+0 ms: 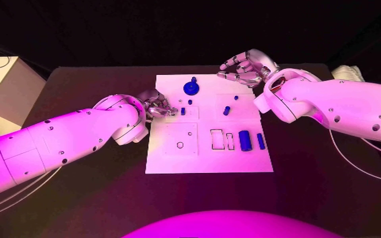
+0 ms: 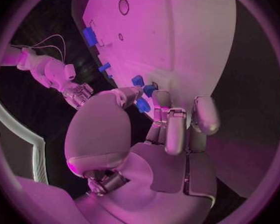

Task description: Assemble the parts on the task board

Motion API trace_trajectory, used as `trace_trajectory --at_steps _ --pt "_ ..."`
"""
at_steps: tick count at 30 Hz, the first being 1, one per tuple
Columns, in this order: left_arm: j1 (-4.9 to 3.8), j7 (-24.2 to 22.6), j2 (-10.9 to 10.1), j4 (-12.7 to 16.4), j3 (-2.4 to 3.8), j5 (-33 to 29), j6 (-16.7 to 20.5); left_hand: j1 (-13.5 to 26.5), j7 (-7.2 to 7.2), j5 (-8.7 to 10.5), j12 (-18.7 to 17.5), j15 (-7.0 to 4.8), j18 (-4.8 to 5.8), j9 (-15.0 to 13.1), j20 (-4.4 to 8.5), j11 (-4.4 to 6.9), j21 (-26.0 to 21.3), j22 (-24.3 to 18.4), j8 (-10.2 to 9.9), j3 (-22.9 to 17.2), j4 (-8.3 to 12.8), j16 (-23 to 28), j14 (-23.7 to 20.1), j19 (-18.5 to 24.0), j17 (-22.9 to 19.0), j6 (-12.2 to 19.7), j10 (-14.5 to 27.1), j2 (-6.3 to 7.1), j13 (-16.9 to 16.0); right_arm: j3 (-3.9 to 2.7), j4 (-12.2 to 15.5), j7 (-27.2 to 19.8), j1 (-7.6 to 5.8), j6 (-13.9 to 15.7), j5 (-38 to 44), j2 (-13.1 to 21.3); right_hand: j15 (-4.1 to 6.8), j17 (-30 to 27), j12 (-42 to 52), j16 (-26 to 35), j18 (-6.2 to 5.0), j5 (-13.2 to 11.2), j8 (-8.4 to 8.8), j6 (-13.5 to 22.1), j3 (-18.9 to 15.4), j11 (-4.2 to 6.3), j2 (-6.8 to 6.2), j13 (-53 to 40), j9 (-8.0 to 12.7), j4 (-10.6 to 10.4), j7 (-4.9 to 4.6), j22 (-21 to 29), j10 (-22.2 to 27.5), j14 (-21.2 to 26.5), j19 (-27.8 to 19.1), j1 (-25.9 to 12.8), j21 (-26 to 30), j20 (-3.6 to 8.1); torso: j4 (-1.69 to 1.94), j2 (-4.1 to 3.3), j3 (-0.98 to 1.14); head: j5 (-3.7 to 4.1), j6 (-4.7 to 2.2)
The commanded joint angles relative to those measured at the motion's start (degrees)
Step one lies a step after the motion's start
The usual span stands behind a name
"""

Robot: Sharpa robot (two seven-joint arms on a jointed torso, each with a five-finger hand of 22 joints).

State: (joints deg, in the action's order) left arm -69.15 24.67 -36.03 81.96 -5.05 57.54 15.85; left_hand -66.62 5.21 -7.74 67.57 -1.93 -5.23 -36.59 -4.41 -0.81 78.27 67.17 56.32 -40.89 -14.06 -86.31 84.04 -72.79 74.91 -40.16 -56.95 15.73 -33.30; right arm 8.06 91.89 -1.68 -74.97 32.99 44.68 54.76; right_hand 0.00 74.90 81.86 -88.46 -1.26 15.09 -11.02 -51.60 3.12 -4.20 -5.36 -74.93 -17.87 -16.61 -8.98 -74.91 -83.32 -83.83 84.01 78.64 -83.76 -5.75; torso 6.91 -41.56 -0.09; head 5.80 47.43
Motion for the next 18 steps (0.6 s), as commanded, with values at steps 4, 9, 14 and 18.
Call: trace_trajectory --at_steps 4,9,14,18 --pt "0.12 0.4 0.1 0.0 -0.11 -0.1 -1.8 -1.6 -0.72 0.12 0.4 -0.61 -0.13 0.4 0.44 0.23 0.2 0.2 0.5 -2.0 0.8 -0.3 3.1 -0.4 7.8 -0.1 -0.3 -0.35 -0.2 0.0 0.0 -0.5 0.04 -0.6 0.1 0.0 0.02 11.2 -0.3 0.3 -0.32 0.4 -0.3 0.1 0.3 -0.09 -0.05 -7.8 0.1 0.1 -0.14 -11.1 0.3 -5.2 3.2 -0.5 0.4 -0.11 0.03 0.04 0.0 0.02 0.09" --pt "0.12 0.5 0.1 -0.1 -0.11 -0.3 -1.9 -2.5 -0.87 0.14 0.5 -0.75 -0.1 0.8 0.57 0.35 0.3 0.3 0.7 -3.8 1.6 -0.4 3.1 -0.4 7.9 -0.1 -0.4 -0.76 -0.2 0.01 0.0 -0.5 0.05 -0.6 0.1 0.0 0.02 11.2 -0.3 0.3 -0.32 0.4 -0.3 0.1 0.3 -0.09 -0.05 -7.8 0.1 0.1 -0.14 -11.1 0.3 -5.2 3.2 -0.5 0.4 -0.11 0.02 0.02 0.01 0.01 0.08" --pt "0.12 0.4 0.1 -0.1 -0.11 -0.5 -2.0 -2.9 -0.98 0.15 0.5 -0.82 -0.09 1.1 0.64 0.44 0.3 0.4 0.8 -5.1 2.1 -0.4 3.1 -0.4 8.0 -0.1 -0.4 -1.21 0.0 0.01 0.0 -0.5 0.06 -0.6 0.1 0.0 0.02 11.2 -0.3 0.4 -0.31 0.4 -0.32 0.1 0.4 -0.08 -0.04 -7.8 0.1 0.1 -0.13 -11.2 0.3 -5.2 3.2 -0.5 0.3 -0.1 -0.01 0.01 -0.01 0.04 0.08" --pt "0.12 0.1 0.0 0.0 -0.11 -0.7 -1.9 -3.5 -1.01 0.13 0.3 -0.88 -0.1 1.5 0.74 0.54 0.3 0.4 0.9 -7.6 3.1 -0.4 3.1 -0.4 7.9 0.3 -0.1 -1.53 0.5 0.02 0.0 -0.5 0.09 -0.7 0.1 0.0 0.02 11.2 -0.3 0.4 -0.31 0.4 -0.32 0.1 0.4 -0.08 -0.04 -7.8 0.1 0.1 -0.13 -11.2 0.3 -5.2 3.2 -0.5 0.3 -0.1 -0.01 0.03 -0.03 0.06 0.05"
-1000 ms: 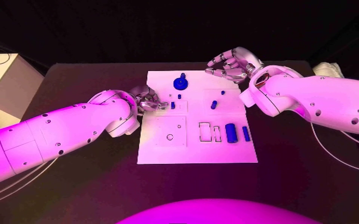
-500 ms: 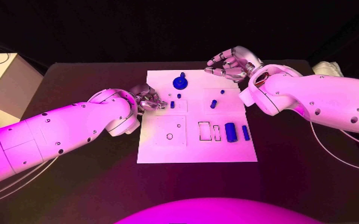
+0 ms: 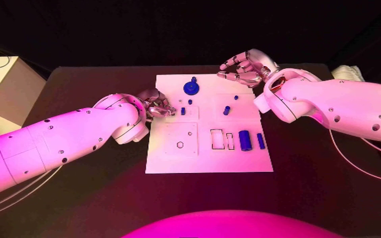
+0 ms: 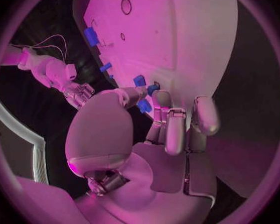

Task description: Assemble the parts on the task board

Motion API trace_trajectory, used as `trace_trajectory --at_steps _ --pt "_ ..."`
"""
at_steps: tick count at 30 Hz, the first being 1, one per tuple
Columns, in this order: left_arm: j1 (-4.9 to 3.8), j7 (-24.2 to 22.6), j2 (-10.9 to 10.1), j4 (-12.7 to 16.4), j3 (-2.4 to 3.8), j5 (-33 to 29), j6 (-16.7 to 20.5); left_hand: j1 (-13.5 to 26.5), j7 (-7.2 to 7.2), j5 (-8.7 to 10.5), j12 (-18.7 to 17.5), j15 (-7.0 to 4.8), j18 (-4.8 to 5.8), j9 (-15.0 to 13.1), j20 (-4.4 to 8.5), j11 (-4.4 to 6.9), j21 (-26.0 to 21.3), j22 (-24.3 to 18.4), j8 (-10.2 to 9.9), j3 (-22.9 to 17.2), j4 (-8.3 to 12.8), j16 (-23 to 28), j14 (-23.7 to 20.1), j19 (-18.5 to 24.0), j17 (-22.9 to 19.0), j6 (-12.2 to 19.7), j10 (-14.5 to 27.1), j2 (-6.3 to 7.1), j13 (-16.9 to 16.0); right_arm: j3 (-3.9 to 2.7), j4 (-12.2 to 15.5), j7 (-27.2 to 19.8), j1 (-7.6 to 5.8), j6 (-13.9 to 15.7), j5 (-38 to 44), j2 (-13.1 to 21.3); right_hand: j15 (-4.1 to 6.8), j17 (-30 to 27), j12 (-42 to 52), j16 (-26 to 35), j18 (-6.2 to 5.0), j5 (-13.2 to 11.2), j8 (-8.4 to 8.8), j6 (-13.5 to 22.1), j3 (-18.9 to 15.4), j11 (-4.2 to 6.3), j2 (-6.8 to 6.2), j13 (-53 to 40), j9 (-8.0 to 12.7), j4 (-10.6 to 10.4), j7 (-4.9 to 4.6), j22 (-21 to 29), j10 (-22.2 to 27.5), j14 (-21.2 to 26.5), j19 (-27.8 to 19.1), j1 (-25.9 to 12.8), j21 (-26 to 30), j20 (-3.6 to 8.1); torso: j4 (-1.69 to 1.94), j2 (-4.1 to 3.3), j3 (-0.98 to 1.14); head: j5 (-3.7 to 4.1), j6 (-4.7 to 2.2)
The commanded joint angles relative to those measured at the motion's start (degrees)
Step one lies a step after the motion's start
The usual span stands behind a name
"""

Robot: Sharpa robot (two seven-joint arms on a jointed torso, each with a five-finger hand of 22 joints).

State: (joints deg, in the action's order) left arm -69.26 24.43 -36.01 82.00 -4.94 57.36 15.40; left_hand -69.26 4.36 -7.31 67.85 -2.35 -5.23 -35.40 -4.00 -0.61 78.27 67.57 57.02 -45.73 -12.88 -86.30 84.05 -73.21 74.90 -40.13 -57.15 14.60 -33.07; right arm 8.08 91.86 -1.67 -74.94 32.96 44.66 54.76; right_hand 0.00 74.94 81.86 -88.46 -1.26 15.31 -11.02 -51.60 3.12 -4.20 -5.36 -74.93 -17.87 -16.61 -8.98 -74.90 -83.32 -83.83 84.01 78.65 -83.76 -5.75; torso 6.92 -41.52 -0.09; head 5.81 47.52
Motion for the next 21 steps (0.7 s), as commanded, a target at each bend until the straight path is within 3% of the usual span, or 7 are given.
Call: trace_trajectory --at_steps 1,7,12,21 --pt "0.24 0.3 -0.1 0.0 -0.22 -0.6 -1.5 -0.9 -0.19 -0.32 0.0 -0.47 -0.11 0.4 0.34 0.32 0.3 0.0 0.2 -3.4 2.3 -0.4 3.1 0.1 8.0 0.3 0.2 -0.44 0.3 0.0 0.0 -0.5 0.07 -0.7 0.1 0.0 0.02 11.2 -0.3 0.4 -0.31 0.2 -0.32 0.1 0.4 -0.08 -0.04 -7.8 0.1 0.1 -0.13 -11.2 0.3 -5.2 3.2 -0.5 0.3 -0.1 -0.01 -0.01 -0.03 0.04 -0.04" --pt "0.25 -0.1 -0.3 0.6 -0.21 -1.0 -1.5 -1.0 0.05 -0.38 -0.3 -0.4 -0.11 0.7 0.38 0.13 0.4 0.1 0.7 -7.0 4.3 -0.5 3.1 0.1 8.0 0.8 0.6 -0.44 1.0 0.01 -0.1 -0.5 0.21 -0.8 0.1 0.0 0.03 11.2 -0.3 0.4 -0.31 0.2 -0.32 0.1 0.4 -0.07 -0.03 -7.8 0.1 0.1 -0.12 -11.2 0.2 -5.2 3.2 -0.5 0.3 -0.1 -0.02 -0.02 -0.03 0.12 -0.06" --pt "0.28 -0.6 -0.6 1.2 -0.11 -1.3 -1.2 -0.5 1.07 -1.13 -0.8 0.1 -0.13 0.6 0.18 -0.52 0.6 0.2 1.6 -10.6 7.1 -0.5 3.1 0.2 8.1 1.5 0.8 -0.79 1.6 0.01 -0.1 -0.5 0.38 -0.9 0.1 0.0 0.03 11.2 -0.3 0.4 -0.31 0.2 -0.32 0.1 0.4 -0.07 -0.03 -7.8 0.1 0.1 -0.12 -11.2 0.2 -5.2 3.2 -0.5 0.3 -0.1 -0.02 -0.03 -0.07 0.21 -0.07" --pt "0.29 -1.4 -1.5 2.2 0.27 -1.5 -0.4 0.4 1.43 -2.27 -0.6 0.32 -0.13 0.5 0.03 -0.79 0.9 0.5 2.2 -12.1 8.6 -0.5 3.1 0.2 8.1 1.6 0.5 -0.87 1.5 0.01 -0.1 -0.5 0.55 -1.0 0.1 0.0 0.03 11.2 -0.3 0.4 -0.33 0.3 -0.33 0.1 0.5 -0.07 -0.03 -7.8 0.1 0.1 -0.12 -11.1 0.2 -5.2 3.2 -0.5 0.4 -0.09 0.0 0.04 -0.04 0.27 -0.06"
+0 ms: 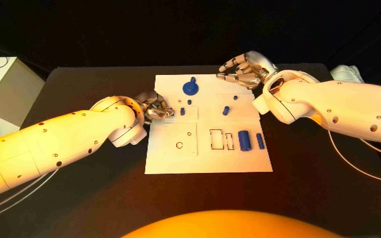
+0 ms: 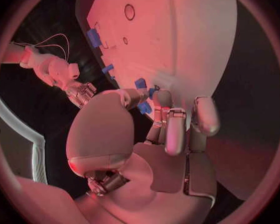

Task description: Assemble the parts on the task board

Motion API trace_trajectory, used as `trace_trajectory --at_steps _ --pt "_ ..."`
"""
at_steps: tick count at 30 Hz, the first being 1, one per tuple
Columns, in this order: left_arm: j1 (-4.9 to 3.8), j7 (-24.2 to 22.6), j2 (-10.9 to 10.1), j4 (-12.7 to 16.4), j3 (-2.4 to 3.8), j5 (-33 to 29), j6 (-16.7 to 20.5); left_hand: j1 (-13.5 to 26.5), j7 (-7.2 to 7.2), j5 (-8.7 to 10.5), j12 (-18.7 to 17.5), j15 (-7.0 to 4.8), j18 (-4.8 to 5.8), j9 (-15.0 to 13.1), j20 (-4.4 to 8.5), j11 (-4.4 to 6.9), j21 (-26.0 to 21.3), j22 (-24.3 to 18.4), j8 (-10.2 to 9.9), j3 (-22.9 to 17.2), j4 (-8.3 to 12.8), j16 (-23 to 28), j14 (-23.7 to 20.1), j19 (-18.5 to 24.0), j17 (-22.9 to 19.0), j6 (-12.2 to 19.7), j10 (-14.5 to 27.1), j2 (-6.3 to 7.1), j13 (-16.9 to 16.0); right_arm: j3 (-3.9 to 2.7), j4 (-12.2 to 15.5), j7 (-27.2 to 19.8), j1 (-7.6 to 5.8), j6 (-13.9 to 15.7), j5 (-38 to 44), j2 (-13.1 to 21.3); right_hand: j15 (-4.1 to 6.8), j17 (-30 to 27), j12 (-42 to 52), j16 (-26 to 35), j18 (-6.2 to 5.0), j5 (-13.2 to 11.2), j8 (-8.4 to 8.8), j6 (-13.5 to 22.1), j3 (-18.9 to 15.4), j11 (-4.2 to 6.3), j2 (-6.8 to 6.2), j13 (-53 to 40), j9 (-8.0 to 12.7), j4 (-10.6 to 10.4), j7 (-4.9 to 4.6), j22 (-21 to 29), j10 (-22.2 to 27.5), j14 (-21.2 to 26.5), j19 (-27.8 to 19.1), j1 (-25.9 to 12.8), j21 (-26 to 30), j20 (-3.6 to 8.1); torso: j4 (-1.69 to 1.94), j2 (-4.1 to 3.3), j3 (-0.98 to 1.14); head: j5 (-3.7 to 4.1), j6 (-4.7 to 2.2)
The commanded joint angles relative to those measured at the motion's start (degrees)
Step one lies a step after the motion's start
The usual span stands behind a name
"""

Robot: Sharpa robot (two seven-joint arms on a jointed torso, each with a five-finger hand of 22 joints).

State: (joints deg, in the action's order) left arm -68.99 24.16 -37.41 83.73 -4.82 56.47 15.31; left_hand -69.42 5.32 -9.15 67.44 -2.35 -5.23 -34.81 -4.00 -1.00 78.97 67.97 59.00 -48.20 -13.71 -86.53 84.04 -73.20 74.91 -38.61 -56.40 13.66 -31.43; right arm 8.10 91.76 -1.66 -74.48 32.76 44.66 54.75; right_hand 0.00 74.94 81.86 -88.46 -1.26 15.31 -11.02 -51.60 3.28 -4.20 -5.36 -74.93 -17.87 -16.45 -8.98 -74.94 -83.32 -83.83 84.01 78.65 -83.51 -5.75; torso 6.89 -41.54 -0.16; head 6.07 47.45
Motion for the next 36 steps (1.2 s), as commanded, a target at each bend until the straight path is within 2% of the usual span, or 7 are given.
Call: trace_trajectory --at_steps 1,14,20,23,29,32,36 --pt "0.01 -1.3 -0.2 0.6 0.23 -0.6 -0.2 0.6 0.48 -0.46 -0.2 0.31 -0.12 -0.1 0.03 -0.4 0.2 0.1 0.3 -9.7 9.5 -0.3 3.1 0.2 8.1 0.1 -0.2 0.07 -0.1 0.0 0.0 -0.5 0.1 -0.8 0.1 0.0 0.03 11.2 -0.3 0.4 -0.33 0.3 -0.33 0.1 0.3 -0.07 -0.03 -7.8 0.1 -0.1 -0.12 -11.1 0.2 -5.2 3.2 -0.5 0.2 -0.09 0.04 0.06 0.03 0.01 0.0" --pt "-0.02 -3.2 -1.2 1.5 1.27 -1.7 0.6 1.2 0.59 -1.3 -0.2 0.36 -0.15 -0.2 0.0 -0.47 0.4 0.2 0.6 -10.4 10.4 -0.4 3.2 0.2 8.2 0.1 -0.5 0.0 -0.2 0.0 0.0 -0.5 0.21 -0.9 0.1 0.0 0.04 11.2 -0.2 0.4 -0.32 0.5 -0.34 0.1 0.4 -0.06 -0.01 -7.9 0.1 -0.1 -0.11 -11.1 0.2 -5.2 3.2 -0.4 0.1 -0.09 0.04 0.05 0.06 -0.09 -0.18" --pt "-0.03 -4.2 -1.6 1.5 1.73 -3.5 -1.2 1.4 0.72 -1.46 -0.7 0.4 -0.31 -0.2 -0.01 -0.57 0.2 -0.4 0.7 -10.9 10.9 -0.2 3.0 0.7 7.8 0.2 0.2 -0.29 0.9 0.0 0.0 -0.5 0.23 -0.9 0.1 0.1 0.04 11.2 -0.2 0.4 -0.32 0.5 -0.34 0.1 0.4 -0.06 -0.01 -7.9 0.1 -0.1 -0.11 -11.1 0.2 -5.2 3.2 -0.4 0.1 -0.09 0.01 0.04 0.04 -0.14 -0.24" --pt "-0.04 -4.9 -2.0 1.5 2.11 -5.4 -3.5 1.8 0.97 -1.46 -1.7 0.56 -0.47 -0.1 -0.13 -0.79 0.0 -1.0 0.6 -11.5 11.5 0.1 2.7 1.4 7.2 0.6 1.8 -0.71 2.9 0.0 0.0 -0.5 0.24 -1.0 0.1 0.1 0.04 11.2 -0.2 0.4 -0.32 0.5 -0.34 0.1 0.4 -0.06 -0.01 -7.9 0.1 -0.1 -0.11 -11.1 0.2 -5.2 3.2 -0.4 0.1 -0.09 0.03 0.02 0.06 -0.17 -0.29" --pt "-0.66 -6.5 -2.7 0.3 2.95 -9.4 -9.9 2.3 1.47 -1.47 -2.0 0.96 -0.72 0.3 -0.51 -1.26 -0.2 -1.7 -0.1 -12.3 12.7 0.6 2.1 2.5 6.1 1.3 2.9 -1.86 3.1 0.0 -0.1 -0.5 0.24 -0.9 0.1 0.1 0.04 11.2 -0.2 0.4 -0.32 0.5 -0.34 0.1 0.4 -0.06 -0.01 -7.9 0.1 -0.1 -0.11 -11.1 0.2 -5.2 3.2 -0.4 0.1 -0.09 0.09 0.17 0.1 -0.15 -0.22" --pt "-1.76 -6.4 -2.5 -1.6 3.15 -12.5 -15.1 2.7 1.5 -1.82 -1.8 1.04 -0.82 0.5 -0.64 -1.34 -0.3 -2.0 -0.3 -12.7 13.5 0.8 1.8 2.9 5.6 1.2 3.2 -2.24 3.1 0.0 -0.1 -0.5 0.25 -0.9 0.1 0.1 0.04 11.2 -0.2 0.4 -0.32 0.5 -0.34 0.1 0.4 -0.06 -0.01 -7.9 0.1 -0.1 -0.11 -11.1 0.2 -5.2 3.2 -0.4 0.1 -0.09 0.04 0.11 0.06 -0.28 -0.25" --pt "-3.43 -5.3 -1.8 -4.5 3.25 -16.1 -22.2 3.9 1.34 -4.48 -1.3 1.01 -0.98 0.8 -0.73 -1.28 0.0 -2.1 -0.7 -13.1 15.2 1.1 1.3 3.7 4.9 0.8 3.8 -2.74 2.9 0.0 -0.2 -0.4 0.25 -0.9 0.1 0.0 0.04 11.2 -0.2 0.4 -0.32 0.5 -0.34 0.1 0.4 -0.06 -0.01 -7.9 0.1 -0.1 -0.11 -11.1 0.2 -5.2 3.2 -0.4 0.1 -0.09 -0.03 0.07 0.09 -0.37 -0.31"
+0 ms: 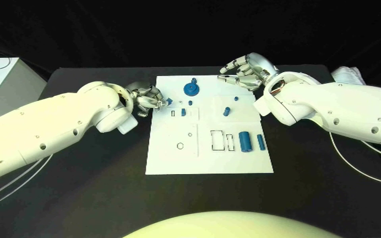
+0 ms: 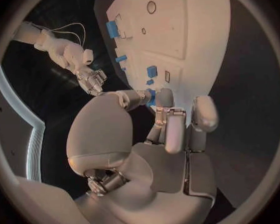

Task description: Assemble the parts on the task board

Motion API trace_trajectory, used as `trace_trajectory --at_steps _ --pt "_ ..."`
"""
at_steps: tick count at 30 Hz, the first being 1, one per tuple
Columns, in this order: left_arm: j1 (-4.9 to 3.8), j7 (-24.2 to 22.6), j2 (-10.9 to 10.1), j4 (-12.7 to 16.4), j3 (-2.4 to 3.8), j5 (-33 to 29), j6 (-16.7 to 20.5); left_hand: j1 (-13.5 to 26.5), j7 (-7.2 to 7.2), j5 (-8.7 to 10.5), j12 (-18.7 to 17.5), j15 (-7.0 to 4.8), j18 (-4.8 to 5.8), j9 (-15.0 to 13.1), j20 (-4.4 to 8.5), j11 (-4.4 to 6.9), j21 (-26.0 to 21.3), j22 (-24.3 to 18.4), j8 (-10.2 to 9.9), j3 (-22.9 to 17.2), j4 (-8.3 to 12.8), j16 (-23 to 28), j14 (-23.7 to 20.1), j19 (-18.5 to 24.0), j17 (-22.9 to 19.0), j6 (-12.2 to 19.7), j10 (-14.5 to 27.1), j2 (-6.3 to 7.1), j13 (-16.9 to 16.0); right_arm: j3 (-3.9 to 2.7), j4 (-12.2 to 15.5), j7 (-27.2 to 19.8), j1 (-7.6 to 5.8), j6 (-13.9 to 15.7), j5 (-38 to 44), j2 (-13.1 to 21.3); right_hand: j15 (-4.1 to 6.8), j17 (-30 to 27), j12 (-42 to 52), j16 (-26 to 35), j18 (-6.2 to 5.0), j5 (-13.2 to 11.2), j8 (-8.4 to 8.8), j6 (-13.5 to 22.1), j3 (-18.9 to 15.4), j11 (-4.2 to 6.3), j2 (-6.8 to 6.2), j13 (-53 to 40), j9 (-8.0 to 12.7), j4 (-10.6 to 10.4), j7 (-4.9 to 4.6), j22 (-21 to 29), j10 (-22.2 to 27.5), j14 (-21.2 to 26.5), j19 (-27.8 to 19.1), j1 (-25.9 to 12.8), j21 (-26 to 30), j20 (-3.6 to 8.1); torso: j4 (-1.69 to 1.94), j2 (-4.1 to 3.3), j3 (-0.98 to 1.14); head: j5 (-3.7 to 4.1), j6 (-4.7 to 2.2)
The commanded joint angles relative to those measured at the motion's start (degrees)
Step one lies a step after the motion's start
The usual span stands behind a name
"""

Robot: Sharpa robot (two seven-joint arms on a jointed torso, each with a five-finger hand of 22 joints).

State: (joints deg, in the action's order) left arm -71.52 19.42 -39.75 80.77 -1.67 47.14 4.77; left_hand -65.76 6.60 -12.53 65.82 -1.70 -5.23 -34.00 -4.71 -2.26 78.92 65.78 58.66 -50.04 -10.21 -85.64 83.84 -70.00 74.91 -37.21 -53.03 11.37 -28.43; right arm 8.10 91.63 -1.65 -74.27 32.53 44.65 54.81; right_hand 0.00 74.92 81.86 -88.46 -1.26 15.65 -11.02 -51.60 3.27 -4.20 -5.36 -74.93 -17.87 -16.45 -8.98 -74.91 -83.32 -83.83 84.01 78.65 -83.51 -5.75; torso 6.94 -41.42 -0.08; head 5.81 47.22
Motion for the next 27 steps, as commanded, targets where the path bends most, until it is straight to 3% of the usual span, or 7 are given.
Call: trace_trajectory --at_steps 1,4,10,15,17,20,27 --pt "-1.33 -0.3 0.8 -2.3 0.11 -7.4 -13.4 0.9 -0.15 -2.24 0.5 0.26 -1.14 0.1 0.01 0.06 -0.1 -0.4 -0.6 -11.2 12.3 0.3 1.3 1.2 4.5 -0.8 0.7 -0.79 -0.2 -0.01 -0.1 -0.5 0.04 -0.7 0.2 -0.1 0.04 11.2 -0.2 0.4 -0.32 0.1 -0.34 0.1 0.4 -0.06 -0.01 -7.9 0.1 -0.1 -0.11 -11.1 0.2 -5.2 3.2 -0.4 0.2 -0.09 -0.08 -0.08 0.03 -0.13 -0.13" --pt "-2.8 0.7 1.9 -4.8 0.13 -9.0 -18.2 1.9 -0.34 -4.36 0.8 0.02 -1.2 0.2 0.25 0.4 0.2 -0.2 -1.0 -11.1 13.7 0.3 1.1 1.6 4.3 -1.2 1.2 -1.33 -0.3 -0.01 -0.2 -0.4 0.04 -0.7 0.1 -0.3 0.04 11.2 -0.2 0.4 -0.32 0.1 -0.34 0.1 0.4 -0.06 -0.01 -7.9 0.1 -0.1 -0.11 -11.1 0.2 -5.2 3.2 -0.4 0.2 -0.09 -0.15 -0.09 0.04 -0.36 -0.21" --pt "-4.84 2.0 4.5 -9.1 0.09 -10.0 -23.8 3.7 -0.59 -7.57 1.4 -0.4 -1.18 0.2 0.64 0.84 0.8 0.2 -1.8 -10.7 15.7 0.2 1.0 1.8 4.3 -2.3 1.4 -2.09 -0.5 -0.01 -0.3 -0.4 0.04 -0.7 0.1 -0.5 0.04 11.2 -0.2 0.4 -0.32 0.1 -0.34 0.1 0.4 -0.06 -0.01 -7.9 0.1 -0.1 -0.11 -11.1 0.2 -5.2 3.2 -0.4 0.2 -0.09 -0.07 -0.13 -0.02 -0.45 -0.28" --pt "-6.29 3.4 6.9 -12.9 -0.15 -10.2 -29.1 5.6 -0.88 -10.77 2.9 -0.82 -1.09 -0.3 1.01 1.29 1.5 0.9 -2.6 -10.4 17.5 -0.1 1.2 1.7 4.7 -3.5 -0.4 -2.7 -3.3 0.0 -0.4 -0.3 0.04 -0.8 0.1 -0.8 0.05 11.1 -0.2 0.4 -0.32 0.4 -0.37 0.1 0.5 -0.04 -0.02 -7.8 0.1 -0.1 -0.1 -11.2 0.2 -5.2 3.2 -0.5 0.1 -0.08 -0.15 -0.16 0.04 -0.61 -0.51" --pt "-6.66 4.0 7.6 -13.9 -0.29 -9.7 -30.7 6.6 -1.09 -13.4 3.6 -0.95 -1.02 -0.7 1.13 1.42 1.8 1.3 -3.0 -9.9 18.2 -0.3 1.4 1.6 5.1 -4.2 -1.5 -2.97 -4.7 0.0 -0.4 -0.3 0.04 -0.8 0.1 -0.8 0.06 11.2 -0.2 0.4 -0.33 0.4 -0.38 0.1 0.5 -0.04 -0.03 -7.9 0.1 -0.1 -0.09 -11.1 0.2 -5.2 3.2 -0.5 0.2 -0.08 -0.15 -0.13 0.05 -0.63 -0.53" --pt "-7.08 4.6 8.4 -15.2 -0.53 -8.9 -32.0 7.3 -1.29 -15.68 4.2 -1.08 -0.9 -1.2 1.25 1.54 2.2 1.9 -3.6 -9.3 19.2 -0.6 1.6 1.2 5.6 -5.0 -2.7 -3.29 -6.3 0.0 -0.4 -0.3 0.04 -0.9 0.2 -0.9 0.06 11.2 -0.2 0.4 -0.34 0.4 -0.38 0.0 0.5 -0.04 -0.03 -7.9 0.1 0.0 -0.09 -11.1 0.1 -5.2 3.2 -0.5 0.2 -0.07 -0.06 -0.09 0.07 -0.62 -0.55" --pt "-7.44 5.4 9.2 -16.6 -1.01 -7.9 -32.3 7.8 -1.45 -16.46 4.7 -1.07 -0.83 -1.5 1.25 1.51 2.4 2.1 -3.9 -8.9 19.5 -0.9 1.9 1.0 6.2 -5.4 -3.8 -3.38 -7.5 0.0 -0.3 -0.2 0.04 -1.0 0.7 -1.1 0.08 11.2 -0.2 0.4 -0.32 0.7 -0.4 0.0 0.8 -0.02 0.07 -7.8 0.1 0.0 -0.08 -11.1 0.2 -5.2 3.2 -0.3 0.2 -0.06 0.14 0.01 -0.04 -0.62 -0.5"
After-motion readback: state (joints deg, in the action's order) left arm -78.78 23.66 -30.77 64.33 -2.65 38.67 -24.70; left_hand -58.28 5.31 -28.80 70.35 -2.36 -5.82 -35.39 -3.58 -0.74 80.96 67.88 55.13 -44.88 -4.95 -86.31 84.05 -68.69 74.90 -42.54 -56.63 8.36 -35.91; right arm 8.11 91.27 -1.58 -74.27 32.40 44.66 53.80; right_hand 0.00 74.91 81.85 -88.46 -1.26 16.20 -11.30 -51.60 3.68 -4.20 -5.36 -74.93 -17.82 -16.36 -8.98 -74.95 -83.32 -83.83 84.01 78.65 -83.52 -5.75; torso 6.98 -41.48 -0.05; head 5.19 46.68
